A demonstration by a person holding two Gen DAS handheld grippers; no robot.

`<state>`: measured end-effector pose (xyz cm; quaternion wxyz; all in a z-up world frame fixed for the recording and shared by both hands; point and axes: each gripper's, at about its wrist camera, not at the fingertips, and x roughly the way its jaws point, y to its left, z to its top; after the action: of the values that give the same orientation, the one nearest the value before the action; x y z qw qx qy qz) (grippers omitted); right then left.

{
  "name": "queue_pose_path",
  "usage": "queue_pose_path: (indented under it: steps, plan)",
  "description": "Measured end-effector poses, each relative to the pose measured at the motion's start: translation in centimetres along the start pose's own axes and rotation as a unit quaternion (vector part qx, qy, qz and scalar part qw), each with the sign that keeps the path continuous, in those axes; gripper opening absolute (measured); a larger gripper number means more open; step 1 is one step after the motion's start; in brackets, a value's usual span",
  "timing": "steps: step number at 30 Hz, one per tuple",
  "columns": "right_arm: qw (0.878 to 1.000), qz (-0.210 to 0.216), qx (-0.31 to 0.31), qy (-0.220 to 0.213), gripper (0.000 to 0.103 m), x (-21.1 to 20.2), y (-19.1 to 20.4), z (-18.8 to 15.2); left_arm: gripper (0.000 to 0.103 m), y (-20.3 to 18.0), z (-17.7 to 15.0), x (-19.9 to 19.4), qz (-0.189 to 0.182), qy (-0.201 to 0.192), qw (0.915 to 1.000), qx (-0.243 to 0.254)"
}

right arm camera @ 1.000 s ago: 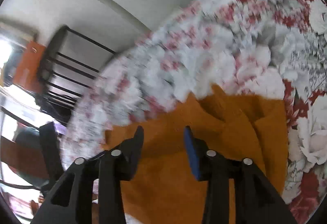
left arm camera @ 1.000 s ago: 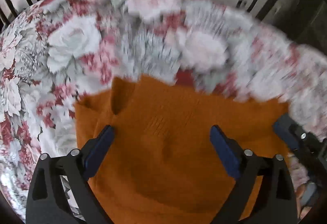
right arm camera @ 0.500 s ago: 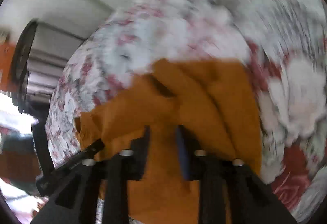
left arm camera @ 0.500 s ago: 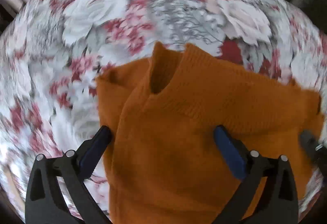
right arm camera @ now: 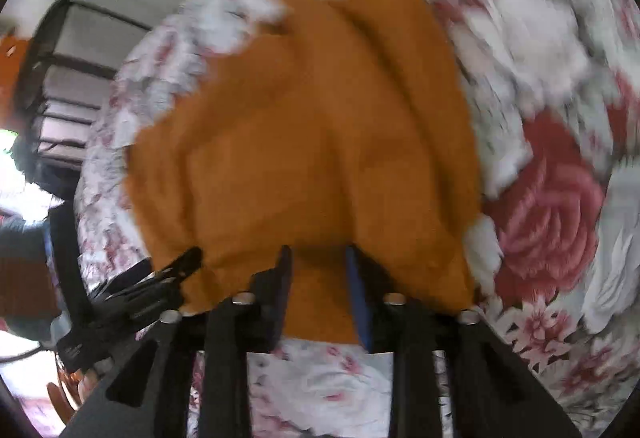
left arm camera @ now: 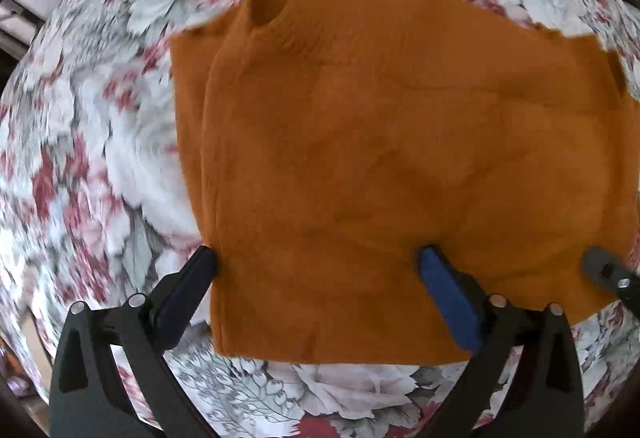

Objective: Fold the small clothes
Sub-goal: 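Open both grippers and smooth the folded cardigan flat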

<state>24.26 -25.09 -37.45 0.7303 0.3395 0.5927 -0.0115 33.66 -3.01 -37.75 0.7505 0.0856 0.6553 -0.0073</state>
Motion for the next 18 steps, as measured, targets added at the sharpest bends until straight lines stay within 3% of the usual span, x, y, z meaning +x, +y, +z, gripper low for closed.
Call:
queue_pose_path:
  steps: [2, 4, 6, 9, 11, 14, 16, 18]
  plan:
    - [0.999, 0.015, 0.030, -0.008, 0.015, -1.4, -0.1, -0.4, 0.098, 0.6, -1.2, -1.8, -0.011, 0.010, 0.9991, -0.039]
    - [0.999, 0.029, 0.017, -0.024, 0.033, -2.8, 1.0, -0.5, 0.098, 1.7, -2.5, -5.2, -0.036, -0.024, 0.9980, -0.046]
    - [0.998, 0.027, -0.005, -0.055, 0.038, -5.3, 1.6, -1.4, 0.098, 2.4, -3.7, -7.8, -0.022, -0.052, 0.9976, -0.039]
    - [0.995, 0.043, -0.011, -0.084, 0.041, -8.0, 1.2, -2.9, 0.098, 3.4, -6.3, -10.4, 0.014, -0.083, 0.9956, -0.043]
    - [0.995, 0.039, -0.002, -0.096, 0.042, -8.9, 0.5, -3.4, 0.098, 4.5, -7.6, -11.8, 0.011, -0.083, 0.9949, -0.056]
    - [0.992, 0.048, -0.007, -0.113, 0.043, -9.7, -0.1, -2.8, 0.098, 3.2, -7.8, -12.0, 0.005, -0.087, 0.9950, -0.048]
    - [0.990, 0.020, -0.025, -0.135, 0.043, -10.4, -0.7, -2.6, 0.098, 1.7, -7.1, -11.4, 0.014, -0.094, 0.9950, -0.033]
    - [0.991, 0.032, -0.023, -0.130, 0.043, -9.6, -0.5, -2.0, 0.098, 0.1, -5.5, -10.8, 0.014, -0.100, 0.9947, -0.014]
